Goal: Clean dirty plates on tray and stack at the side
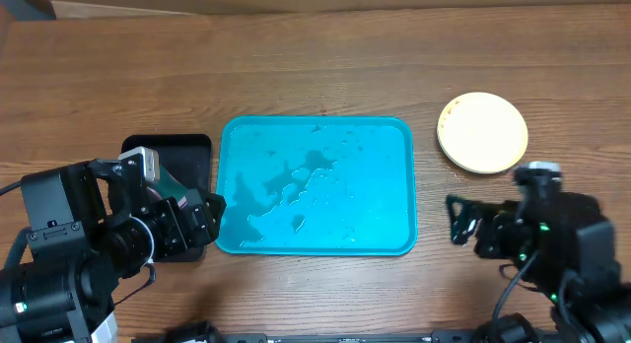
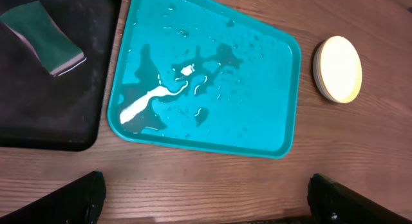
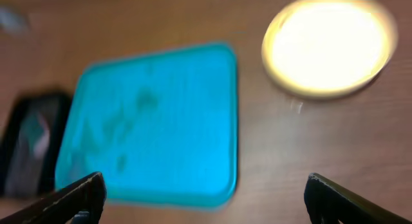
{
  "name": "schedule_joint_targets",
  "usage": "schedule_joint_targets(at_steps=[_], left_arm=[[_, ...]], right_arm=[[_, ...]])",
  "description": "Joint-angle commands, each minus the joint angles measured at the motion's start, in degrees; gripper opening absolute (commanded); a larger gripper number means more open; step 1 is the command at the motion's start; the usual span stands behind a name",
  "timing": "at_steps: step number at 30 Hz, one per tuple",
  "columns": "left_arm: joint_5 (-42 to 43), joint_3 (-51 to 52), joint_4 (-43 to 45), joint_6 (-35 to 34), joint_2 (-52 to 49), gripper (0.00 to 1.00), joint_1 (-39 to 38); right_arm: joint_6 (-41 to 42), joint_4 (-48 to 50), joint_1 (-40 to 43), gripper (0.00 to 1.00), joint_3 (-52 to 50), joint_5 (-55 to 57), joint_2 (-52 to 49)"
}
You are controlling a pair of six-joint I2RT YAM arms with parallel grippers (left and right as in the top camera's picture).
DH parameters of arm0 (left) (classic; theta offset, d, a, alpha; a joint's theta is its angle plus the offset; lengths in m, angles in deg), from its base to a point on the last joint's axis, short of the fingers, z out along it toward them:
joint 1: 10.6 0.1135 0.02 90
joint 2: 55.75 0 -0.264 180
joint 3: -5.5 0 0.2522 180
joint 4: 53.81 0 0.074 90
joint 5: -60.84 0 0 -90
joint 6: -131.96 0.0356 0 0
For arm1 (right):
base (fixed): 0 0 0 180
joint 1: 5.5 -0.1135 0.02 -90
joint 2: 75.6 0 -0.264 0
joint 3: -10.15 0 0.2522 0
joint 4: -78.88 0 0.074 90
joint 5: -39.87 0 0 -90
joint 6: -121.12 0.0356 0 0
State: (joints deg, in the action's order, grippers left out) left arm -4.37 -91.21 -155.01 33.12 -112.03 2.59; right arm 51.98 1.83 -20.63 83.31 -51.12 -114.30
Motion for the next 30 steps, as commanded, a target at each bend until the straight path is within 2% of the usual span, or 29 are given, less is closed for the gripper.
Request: schedule_joint_targets(at_steps=[1,9,19,24,30], left_arm=[[-0.42,0.33,0.28,-0.57,0.02,1.00,-0.24],[-0.42,0.33,0.28,-0.57,0.02,1.00,-0.24],[-0.42,0.33,0.28,-0.57,0.02,1.00,-0.24],[-0.42,0.31,0.28,-0.57,0.04,1.00,-0.24],[-0.42,0.33,0.28,-0.57,0.02,1.00,-0.26]], right_arm=[[-0.33,3.23,5.11,1.00,-2.32,-0.20,4.70],[-0.28,15.32,10.82,1.00,-17.73,-3.17,19.26],[0.22,46.42,11.26,1.00,-43.74,-11.85,32.72],[0.33,53.33,11.26,1.00,-50.03,-10.91,38.18],[0.35,57.66,11.02,1.00,-52.76,-6.88,38.53]])
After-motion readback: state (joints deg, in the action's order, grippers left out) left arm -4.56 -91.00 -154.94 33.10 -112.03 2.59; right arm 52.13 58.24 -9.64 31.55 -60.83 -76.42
